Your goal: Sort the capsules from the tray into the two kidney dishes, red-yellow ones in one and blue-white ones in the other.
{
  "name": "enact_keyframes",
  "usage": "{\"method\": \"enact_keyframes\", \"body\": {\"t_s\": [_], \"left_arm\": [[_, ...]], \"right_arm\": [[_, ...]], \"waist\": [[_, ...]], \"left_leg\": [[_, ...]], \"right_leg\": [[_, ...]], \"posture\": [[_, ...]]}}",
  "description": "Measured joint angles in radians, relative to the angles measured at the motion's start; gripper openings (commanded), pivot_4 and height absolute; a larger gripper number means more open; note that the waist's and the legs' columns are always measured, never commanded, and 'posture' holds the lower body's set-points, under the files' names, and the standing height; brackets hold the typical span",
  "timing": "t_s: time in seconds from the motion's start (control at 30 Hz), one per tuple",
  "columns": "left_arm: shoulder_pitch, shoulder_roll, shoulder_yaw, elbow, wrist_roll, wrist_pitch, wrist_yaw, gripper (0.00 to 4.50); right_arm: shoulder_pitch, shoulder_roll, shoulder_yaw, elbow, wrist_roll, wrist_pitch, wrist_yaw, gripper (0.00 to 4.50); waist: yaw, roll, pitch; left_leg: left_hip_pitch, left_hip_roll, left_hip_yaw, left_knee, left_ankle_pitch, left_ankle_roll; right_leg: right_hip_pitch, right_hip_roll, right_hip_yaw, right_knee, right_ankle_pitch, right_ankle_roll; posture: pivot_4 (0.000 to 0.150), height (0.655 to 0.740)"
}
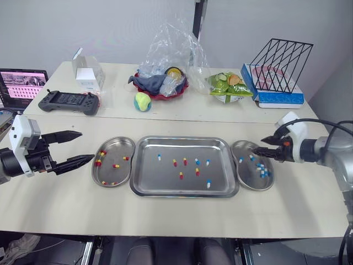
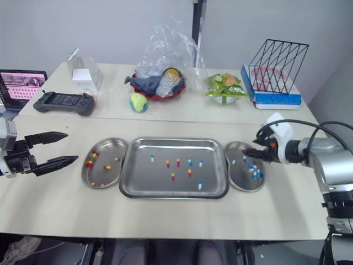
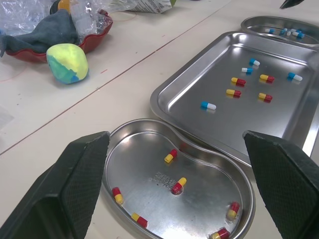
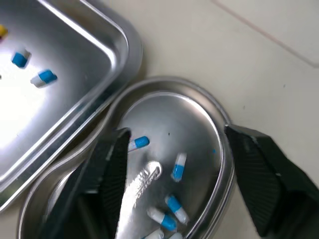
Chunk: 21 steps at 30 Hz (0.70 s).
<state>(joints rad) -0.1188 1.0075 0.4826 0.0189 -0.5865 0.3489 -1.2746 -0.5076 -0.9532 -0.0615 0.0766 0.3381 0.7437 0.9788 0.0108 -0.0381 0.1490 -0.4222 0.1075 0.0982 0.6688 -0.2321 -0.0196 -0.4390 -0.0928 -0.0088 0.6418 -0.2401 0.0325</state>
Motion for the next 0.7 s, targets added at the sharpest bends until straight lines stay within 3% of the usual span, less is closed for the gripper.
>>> {"method": "enact_keyframes", "body": {"t_s": [0.03, 0.33, 0.5, 0.7], "left_arm": [[0.0, -0.003, 0.0, 0.007, 0.001, -0.003, 0.002, 4.5], [-0.034, -0.031, 0.001, 0.172, 0.049, -0.057, 0.066, 4.5], [-0.035, -0.065, -0.014, 0.311, 0.163, -0.136, 0.204, 4.5], [-0.032, -0.058, -0.054, 0.326, 0.194, -0.149, 0.169, 4.5]], "right_arm": [[-0.003, -0.006, -0.011, 0.024, -0.001, -0.018, 0.002, 4.46], [-0.016, -0.016, -0.165, 0.26, 0.0, -0.138, -0.021, 4.46], [0.03, 0.001, -0.268, 0.375, 0.0, -0.247, -0.062, 4.46], [0.05, 0.029, -0.273, 0.385, 0.0, -0.287, -0.078, 4.46]], "waist": [[0.001, 0.0, 0.0], [0.001, 0.0, 0.0], [0.001, 0.0, 0.0], [-0.002, 0.0, 0.0]], "left_leg": [[0.0, 0.0, 0.0, 0.0, 0.0, 0.0], [0.0, 0.0, 0.0, 0.0, 0.0, 0.0], [0.001, 0.0, 0.0, 0.0, 0.001, -0.001], [0.001, 0.0, 0.0, 0.0, 0.001, -0.001]], "right_leg": [[0.0, 0.0, 0.0, 0.0, 0.0, 0.0], [0.0, 0.0, 0.0, 0.0, 0.0, 0.0], [0.001, 0.0, 0.0, 0.001, 0.0, 0.0], [0.001, 0.0, 0.0, 0.001, 0.0, 0.0]], "posture": [[0.15, 0.7334], [0.15, 0.7334], [0.15, 0.7334], [0.15, 0.7334]]}}
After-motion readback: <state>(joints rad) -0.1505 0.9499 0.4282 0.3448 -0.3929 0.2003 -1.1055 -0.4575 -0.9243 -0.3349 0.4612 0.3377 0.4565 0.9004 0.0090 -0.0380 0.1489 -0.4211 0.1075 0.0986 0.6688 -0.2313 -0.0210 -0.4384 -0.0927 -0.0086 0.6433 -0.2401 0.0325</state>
